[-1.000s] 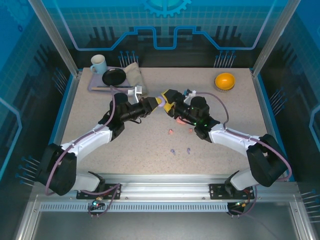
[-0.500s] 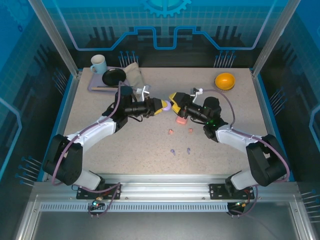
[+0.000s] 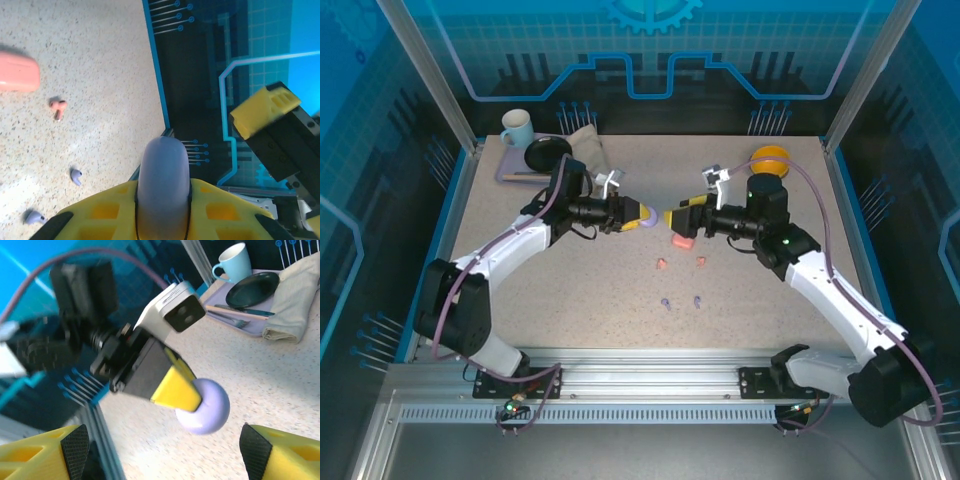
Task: Insert the wireless bluetooth earbuds into the charging case
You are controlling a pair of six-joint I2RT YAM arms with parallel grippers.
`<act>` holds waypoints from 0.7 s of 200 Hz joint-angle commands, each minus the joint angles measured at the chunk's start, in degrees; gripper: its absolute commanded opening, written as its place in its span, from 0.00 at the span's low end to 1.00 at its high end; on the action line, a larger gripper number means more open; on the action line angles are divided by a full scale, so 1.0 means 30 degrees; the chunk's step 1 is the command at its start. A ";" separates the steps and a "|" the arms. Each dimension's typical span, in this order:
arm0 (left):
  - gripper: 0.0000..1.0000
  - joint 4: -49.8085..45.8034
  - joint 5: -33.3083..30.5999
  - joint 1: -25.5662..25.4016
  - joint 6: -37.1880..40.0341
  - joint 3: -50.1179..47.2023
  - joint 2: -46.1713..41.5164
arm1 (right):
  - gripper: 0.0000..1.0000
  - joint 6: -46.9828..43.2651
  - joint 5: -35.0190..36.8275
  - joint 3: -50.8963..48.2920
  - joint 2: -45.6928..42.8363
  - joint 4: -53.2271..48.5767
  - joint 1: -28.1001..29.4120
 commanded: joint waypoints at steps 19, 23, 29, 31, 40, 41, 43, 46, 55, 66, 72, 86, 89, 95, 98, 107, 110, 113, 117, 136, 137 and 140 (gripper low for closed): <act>0.08 -0.4362 0.2145 0.0160 0.1832 0.2370 0.1384 | 0.83 -0.7075 0.1851 -0.0444 0.0473 -0.4046 0.1051; 0.08 -0.4586 0.2272 0.0186 0.1804 0.2548 0.1531 | 0.83 -0.7241 0.1915 -0.0520 0.0533 -0.3999 0.1103; 0.08 -0.4874 0.2453 0.0162 0.1656 0.2743 0.1771 | 0.83 -0.7404 0.1966 -0.0656 0.0613 -0.3849 0.1215; 0.08 -0.4964 0.2523 0.0161 0.1590 0.2812 0.1838 | 0.83 -0.7446 0.1990 -0.0682 0.0648 -0.3794 0.1245; 0.08 -0.5303 0.2745 0.0185 0.1273 0.3103 0.2186 | 0.83 -0.7555 0.2084 -0.0921 0.0695 -0.3343 0.1403; 0.08 -0.5314 0.2787 0.0173 0.1215 0.3111 0.2229 | 0.83 -0.7571 0.2114 -0.0953 0.0697 -0.3281 0.1417; 0.08 -0.5323 0.2877 0.0171 0.1121 0.3168 0.2297 | 0.83 -0.7583 0.2092 -0.1012 0.0713 -0.3190 0.1427; 0.08 -0.5285 0.2985 0.0184 0.0985 0.3209 0.2380 | 0.83 -0.7597 0.2126 -0.1086 0.0723 -0.3013 0.1463; 0.08 -0.5174 0.3192 0.0165 0.0421 0.3308 0.2581 | 0.83 -0.7586 0.2203 -0.1243 0.0783 -0.2603 0.1515; 0.08 -0.5071 0.3331 0.0162 -0.0134 0.3396 0.2709 | 0.83 -0.7487 0.2160 -0.1363 0.0941 -0.2029 0.1461; 0.08 -0.4768 0.3412 0.0170 -0.0531 0.3374 0.2722 | 0.83 -0.7314 0.2015 -0.1364 0.1048 -0.1674 0.1403; 0.09 -0.3790 0.3463 0.0185 -0.2011 0.3226 0.2631 | 0.82 -0.6930 0.1539 -0.1364 0.1388 -0.0883 0.1287; 0.08 -0.3490 0.3498 0.0167 -0.2380 0.3212 0.2587 | 0.82 -0.6820 0.1405 -0.1364 0.1488 -0.0722 0.1270; 0.09 -0.2786 0.3467 0.0183 -0.3306 0.3129 0.2545 | 0.82 -0.6613 0.1192 -0.1364 0.1658 -0.0364 0.1240; 0.09 -0.2309 0.3447 0.0182 -0.3798 0.2988 0.2499 | 0.82 -0.6516 0.1069 -0.1364 0.1749 -0.0174 0.1202; 0.09 -0.0873 0.3345 0.0190 -0.5437 0.2746 0.2420 | 0.82 -0.6255 0.0587 -0.1364 0.2067 0.0271 0.1108; 0.09 -0.0342 0.3289 0.0197 -0.5987 0.2603 0.2418 | 0.82 -0.6175 0.0400 -0.1364 0.2141 0.0455 0.1061; 0.09 0.0047 0.3249 0.0205 -0.6452 0.2519 0.2392 | 0.82 -0.6088 0.0172 -0.1328 0.2293 0.0621 0.1011; 0.10 0.0767 0.3124 0.0194 -0.7299 0.2345 0.2388 | 0.82 -0.5911 -0.0072 -0.1245 0.2445 0.0810 0.0952; 0.10 0.3760 0.2608 0.0190 -1.0619 0.1588 0.2388 | 0.82 -0.5527 -0.1251 -0.0523 0.3185 0.1411 0.0631; 0.10 0.3832 0.2557 0.0190 -1.0766 0.1548 0.2388 | 0.82 -0.5517 -0.1311 -0.0490 0.3216 0.1440 0.0606; 0.10 0.4242 0.2469 0.0190 -1.1143 0.1450 0.2388 | 0.82 -0.5431 -0.1459 -0.0391 0.3321 0.1531 0.0562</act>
